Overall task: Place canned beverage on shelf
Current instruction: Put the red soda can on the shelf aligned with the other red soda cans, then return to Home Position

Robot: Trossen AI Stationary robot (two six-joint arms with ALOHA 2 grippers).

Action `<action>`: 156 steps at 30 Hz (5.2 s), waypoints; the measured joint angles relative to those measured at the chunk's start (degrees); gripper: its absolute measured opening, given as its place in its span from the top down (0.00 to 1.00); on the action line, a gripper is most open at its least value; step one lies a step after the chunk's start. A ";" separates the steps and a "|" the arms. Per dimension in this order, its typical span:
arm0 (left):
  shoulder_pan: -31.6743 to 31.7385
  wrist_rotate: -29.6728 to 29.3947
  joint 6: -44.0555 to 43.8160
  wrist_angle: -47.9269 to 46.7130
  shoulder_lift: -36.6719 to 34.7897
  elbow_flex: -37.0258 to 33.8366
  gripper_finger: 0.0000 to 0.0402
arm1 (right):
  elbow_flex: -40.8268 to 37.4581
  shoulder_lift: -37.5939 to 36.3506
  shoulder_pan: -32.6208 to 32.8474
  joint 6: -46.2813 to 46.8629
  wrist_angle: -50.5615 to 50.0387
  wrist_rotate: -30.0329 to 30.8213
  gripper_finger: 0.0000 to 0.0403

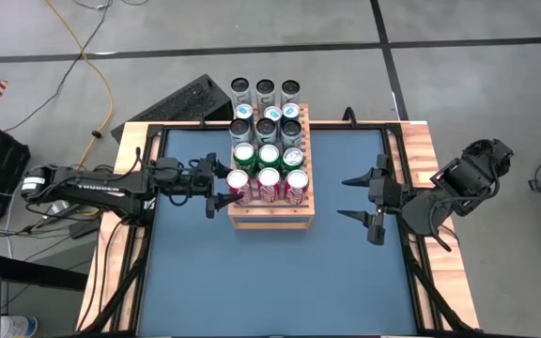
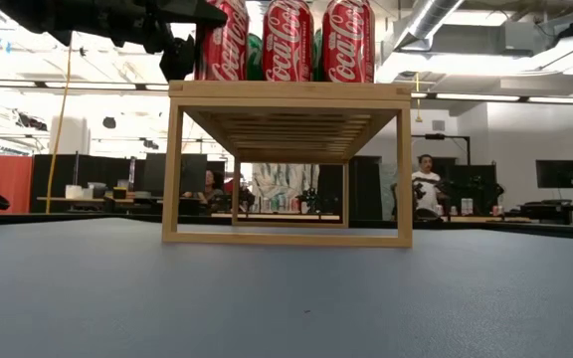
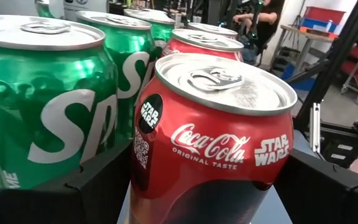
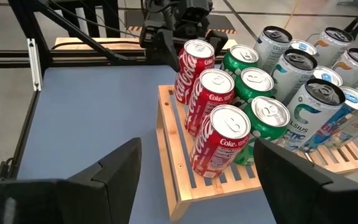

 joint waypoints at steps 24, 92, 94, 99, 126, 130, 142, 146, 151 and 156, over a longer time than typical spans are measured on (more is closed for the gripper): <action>-0.06 0.00 -4.50 -0.28 -0.68 -0.02 0.17 | 0.00 0.00 0.00 0.00 0.01 -0.07 0.27; -1.60 -8.36 1.39 -20.42 -16.94 2.32 0.11 | -1.20 0.42 0.09 1.55 -0.37 -1.96 0.27; -1.60 -8.99 -0.21 -21.48 -19.14 2.32 0.11 | -1.20 1.04 0.11 1.53 -0.41 0.00 0.27; -2.81 -9.29 -7.29 -19.31 -24.15 2.32 0.12 | -1.20 3.16 0.20 1.42 -0.54 2.89 0.27; -19.80 -1.93 -9.91 -32.50 -9.97 46.29 0.12 | 2.43 -11.73 3.10 -8.83 11.71 13.07 0.27; -19.78 -4.48 -7.35 -33.53 -9.96 46.29 0.12 | 2.40 -13.65 1.94 -11.54 13.13 15.67 0.27; -19.78 -5.32 -6.26 -48.42 -17.85 40.38 0.12 | -11.71 -27.46 -0.94 -3.69 16.62 14.08 0.27; -19.82 -7.67 -6.82 -47.33 -24.15 34.90 0.12 | -21.26 -33.76 -0.24 -7.16 26.44 11.06 0.27; -19.77 -10.08 -7.09 -44.24 -32.22 25.83 0.12 | -33.17 -42.44 -0.15 -12.55 40.94 6.42 0.27; -19.76 -11.20 -9.47 -38.46 -38.51 17.39 0.12 | -41.74 -50.54 -0.17 -16.50 49.56 4.21 0.27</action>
